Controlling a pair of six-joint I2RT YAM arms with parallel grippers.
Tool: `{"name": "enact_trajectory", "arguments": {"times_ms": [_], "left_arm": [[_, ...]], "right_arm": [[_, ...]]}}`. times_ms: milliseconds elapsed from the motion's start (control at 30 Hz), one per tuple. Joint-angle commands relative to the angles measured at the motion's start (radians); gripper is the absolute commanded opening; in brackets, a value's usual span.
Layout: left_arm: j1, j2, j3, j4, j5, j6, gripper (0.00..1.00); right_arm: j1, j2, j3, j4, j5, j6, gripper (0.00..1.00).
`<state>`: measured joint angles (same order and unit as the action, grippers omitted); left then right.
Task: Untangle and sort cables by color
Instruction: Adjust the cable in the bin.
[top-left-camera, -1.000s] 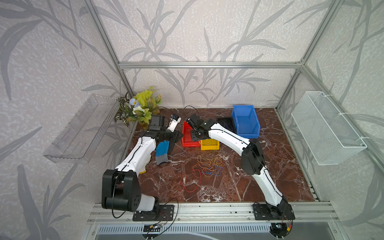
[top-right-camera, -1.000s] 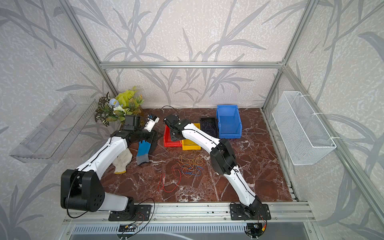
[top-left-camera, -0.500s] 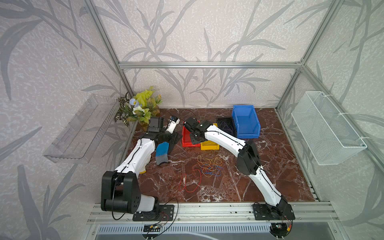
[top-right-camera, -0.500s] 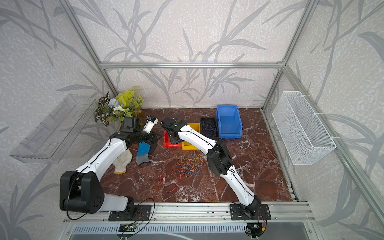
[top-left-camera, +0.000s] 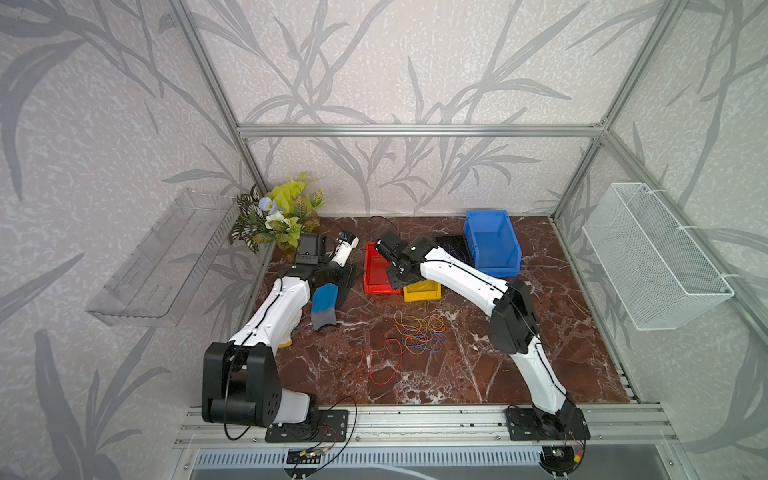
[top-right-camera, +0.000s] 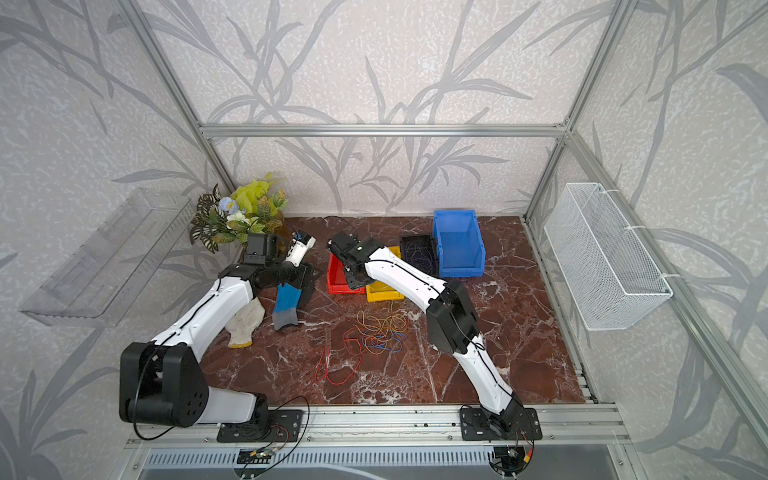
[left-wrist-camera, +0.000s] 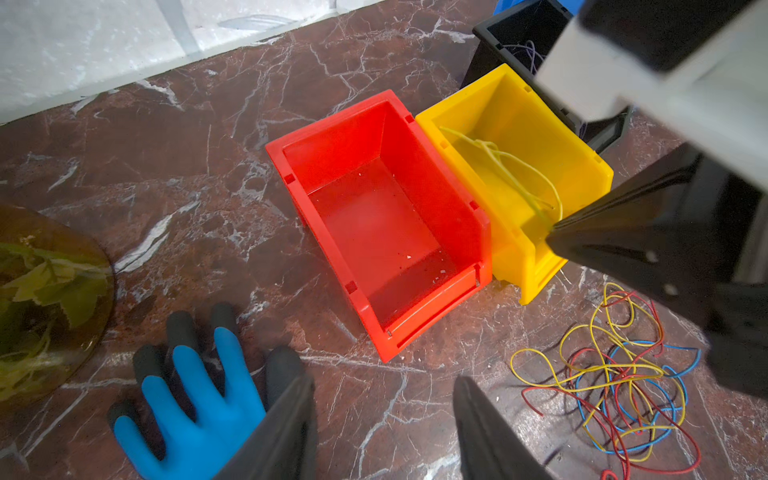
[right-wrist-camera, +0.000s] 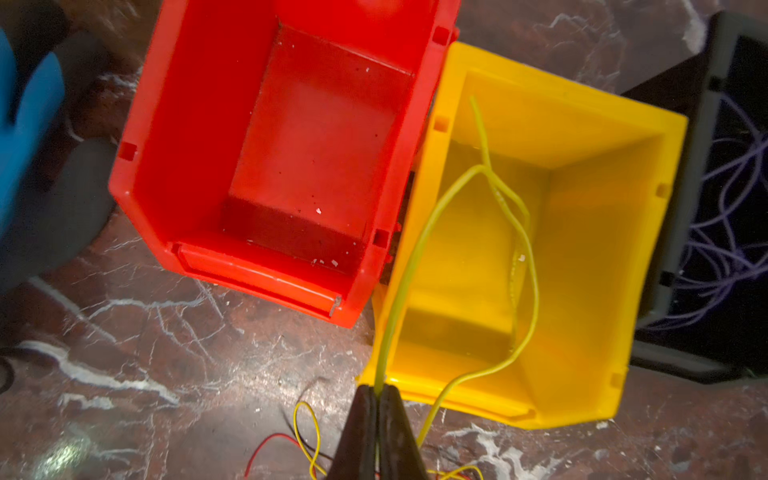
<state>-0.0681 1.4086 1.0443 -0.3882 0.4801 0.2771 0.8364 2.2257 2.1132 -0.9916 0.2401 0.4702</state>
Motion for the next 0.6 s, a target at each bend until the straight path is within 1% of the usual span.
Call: {"name": "enact_trajectory", "arguments": {"times_ms": [0, 133, 267, 300, 367, 567], "left_arm": [[0.005, -0.016, -0.006, 0.006, -0.01, 0.016, 0.56], [0.005, -0.015, -0.007, 0.006, -0.013, 0.02, 0.56], [0.006, -0.014, -0.007, 0.006, -0.015, 0.021, 0.56], [0.005, -0.014, -0.007, 0.006, -0.012, 0.02, 0.56], [0.005, -0.015, -0.007, 0.006, -0.008, 0.019, 0.56], [0.005, -0.013, -0.012, 0.009, -0.015, 0.02, 0.56]], "right_arm": [[-0.04, -0.093, -0.084, 0.061, -0.069, -0.031, 0.04], [-0.089, -0.157, -0.218, 0.174, -0.178, -0.039, 0.03], [-0.137, -0.2, -0.37, 0.35, -0.389, -0.106, 0.0], [-0.144, -0.205, -0.399, 0.392, -0.422, -0.118, 0.0], [-0.148, -0.209, -0.434, 0.442, -0.438, -0.139, 0.0], [-0.163, -0.177, -0.438, 0.451, -0.392, -0.184, 0.0]]}}
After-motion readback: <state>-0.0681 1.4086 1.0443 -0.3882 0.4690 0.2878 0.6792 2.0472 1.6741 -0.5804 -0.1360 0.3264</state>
